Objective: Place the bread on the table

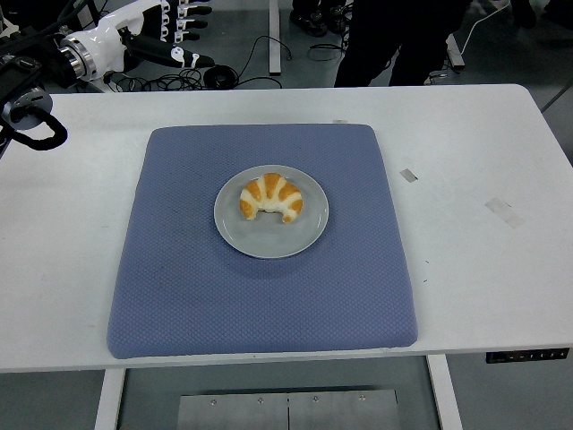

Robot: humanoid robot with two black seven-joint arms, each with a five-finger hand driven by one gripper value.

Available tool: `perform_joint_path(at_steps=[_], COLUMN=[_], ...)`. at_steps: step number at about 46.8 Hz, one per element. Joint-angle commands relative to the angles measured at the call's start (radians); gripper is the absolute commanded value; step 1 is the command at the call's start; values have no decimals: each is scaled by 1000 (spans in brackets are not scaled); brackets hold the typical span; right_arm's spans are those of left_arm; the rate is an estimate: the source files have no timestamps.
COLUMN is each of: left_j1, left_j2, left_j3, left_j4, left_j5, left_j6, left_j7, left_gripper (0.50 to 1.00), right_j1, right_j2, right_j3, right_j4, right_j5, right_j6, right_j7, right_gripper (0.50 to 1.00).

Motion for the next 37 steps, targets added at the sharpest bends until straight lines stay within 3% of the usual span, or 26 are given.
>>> perform_joint_path(at_steps=[1,9,37], left_j1=[-5,-3,-2], left_j2=[0,0,-35], left_j3=[3,19,46], left_j4=[-22,-65,-156], left_j5=[2,8,180], left_j6=[-35,-70,-67], left_j7=[0,2,0], left_gripper=[977,975,974], right_j1=[0,0,0], right_j2=[0,0,0], right_j3=[0,0,0], right_j4=[0,0,0], right_j5=[0,0,0], right_j6=[0,0,0], right_j7=[0,0,0], right_gripper=[1000,1000,1000])
